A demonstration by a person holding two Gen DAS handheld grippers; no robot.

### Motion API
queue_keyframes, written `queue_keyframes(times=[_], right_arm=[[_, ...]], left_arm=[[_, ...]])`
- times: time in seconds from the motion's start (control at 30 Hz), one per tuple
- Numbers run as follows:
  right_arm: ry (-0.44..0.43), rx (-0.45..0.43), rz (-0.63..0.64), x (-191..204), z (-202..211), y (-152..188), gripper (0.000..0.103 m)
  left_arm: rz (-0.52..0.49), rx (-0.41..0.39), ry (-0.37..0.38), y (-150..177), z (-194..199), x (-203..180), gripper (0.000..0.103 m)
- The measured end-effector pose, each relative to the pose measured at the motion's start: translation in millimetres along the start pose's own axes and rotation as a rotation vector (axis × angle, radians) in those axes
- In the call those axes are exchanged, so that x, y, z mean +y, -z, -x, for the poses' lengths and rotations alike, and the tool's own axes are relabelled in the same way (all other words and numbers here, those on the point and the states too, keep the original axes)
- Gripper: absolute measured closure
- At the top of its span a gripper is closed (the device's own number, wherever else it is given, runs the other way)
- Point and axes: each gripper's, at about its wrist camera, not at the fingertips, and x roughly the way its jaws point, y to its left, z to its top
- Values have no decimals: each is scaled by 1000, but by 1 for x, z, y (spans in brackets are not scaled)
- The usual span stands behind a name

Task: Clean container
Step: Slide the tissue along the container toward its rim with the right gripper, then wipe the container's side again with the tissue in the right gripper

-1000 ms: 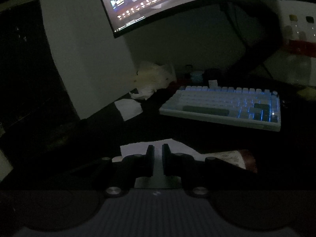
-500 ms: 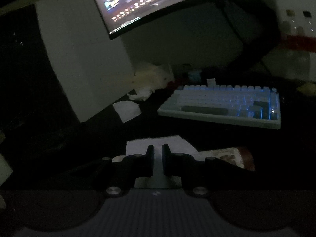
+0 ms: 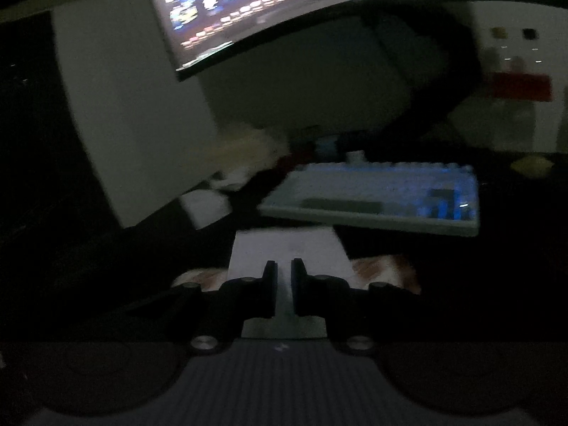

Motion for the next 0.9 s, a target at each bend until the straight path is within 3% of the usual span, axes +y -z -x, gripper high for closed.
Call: queue_keyframes(times=[0.1, 0.27, 0.4, 0.53, 0.63, 0.67, 0.77, 0.8, 0.83, 0.87, 0.9], right_arm=[[-30, 15, 2, 4, -3, 2, 92], [62, -8, -15, -13, -6, -4, 92], [84, -11, -7, -9, -7, -7, 91], [-3, -6, 69, 14, -8, 1, 90], [-22, -2, 69, 12, -7, 1, 90], [-2, -3, 57, 7, -7, 0, 90], [87, -11, 26, -11, -6, -5, 90], [112, -14, 14, -18, -6, -6, 90], [104, -12, 12, -19, -6, -7, 90], [96, -10, 10, -21, -6, -8, 90], [87, -8, 8, -22, -6, -9, 90]], left_arm=[[8, 2, -4, -1, 0, 1, 0], [-1, 1, -17, -2, 1, 1, 0], [2, 5, -14, -2, 1, 2, 0], [-7, 9, -15, -2, 1, 2, 0], [-10, 9, -13, -2, 2, 3, 1], [-11, 6, -17, -2, 2, 3, 6], [-10, -17, -27, -2, 6, 6, 44], [11, -22, -12, -3, 7, 11, 60], [44, -24, 13, -4, 8, 18, 70], [78, -25, 39, -6, 9, 25, 87], [114, -28, 83, -7, 10, 31, 91]])
